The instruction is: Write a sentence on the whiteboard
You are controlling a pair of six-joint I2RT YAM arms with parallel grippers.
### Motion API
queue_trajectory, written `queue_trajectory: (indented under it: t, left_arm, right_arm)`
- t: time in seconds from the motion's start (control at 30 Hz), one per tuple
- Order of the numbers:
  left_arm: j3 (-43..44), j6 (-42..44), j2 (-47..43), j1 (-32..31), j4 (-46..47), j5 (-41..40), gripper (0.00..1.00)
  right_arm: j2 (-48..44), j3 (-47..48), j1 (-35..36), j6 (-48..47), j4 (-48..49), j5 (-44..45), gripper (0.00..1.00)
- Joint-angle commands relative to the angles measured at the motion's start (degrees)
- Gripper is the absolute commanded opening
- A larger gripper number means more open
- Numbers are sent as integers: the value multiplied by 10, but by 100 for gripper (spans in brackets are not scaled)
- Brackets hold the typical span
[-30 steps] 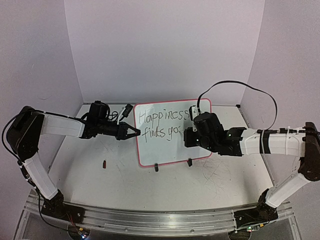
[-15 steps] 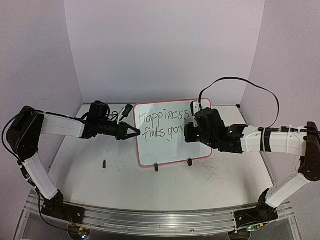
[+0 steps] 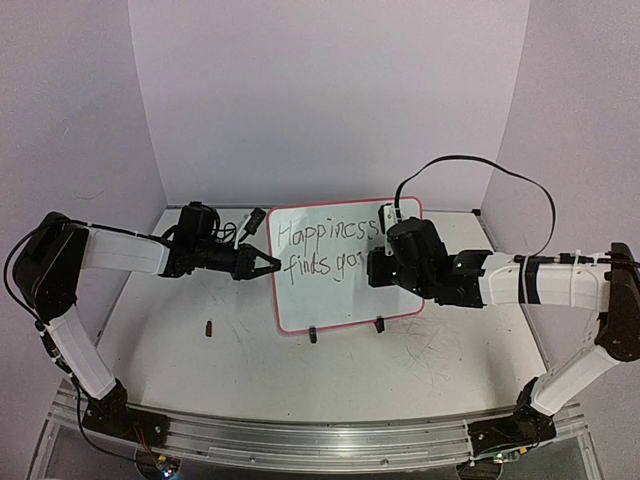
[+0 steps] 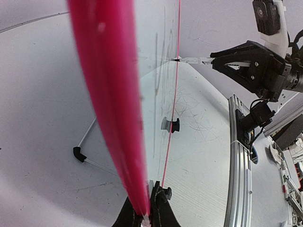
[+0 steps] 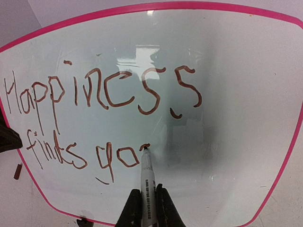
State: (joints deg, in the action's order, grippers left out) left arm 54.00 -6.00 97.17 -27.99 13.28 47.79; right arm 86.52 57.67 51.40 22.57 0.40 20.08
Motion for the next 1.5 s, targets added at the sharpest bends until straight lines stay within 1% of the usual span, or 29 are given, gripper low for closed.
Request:
queue_trajectory:
  t: [0.0,0.53,0.7,1.03,1.2,1.47]
  left_arm:
    - [4,39,18,-4,-43,-83,0]
    - [3,40,19,-4,-43,-82,0]
    - [1,39,19,-4,-43,-82,0]
    - [-1,40,16,-4,-43,-82,0]
    - [0,39,17,-4,-43,-82,0]
    - [0,40,18,-4,-43,-81,0]
  right_arm:
    - [-1,0,-2,4,5,2,0]
    - [-8,-28,6,28,-4,5,0]
    - [-13,-21,6,22,-23,31,0]
    - [-17,-10,-3,8,-33,40,0]
    - [-19,4,-14,-4,-30,48,0]
    - [-7,27,-26,-17,-10,35,0]
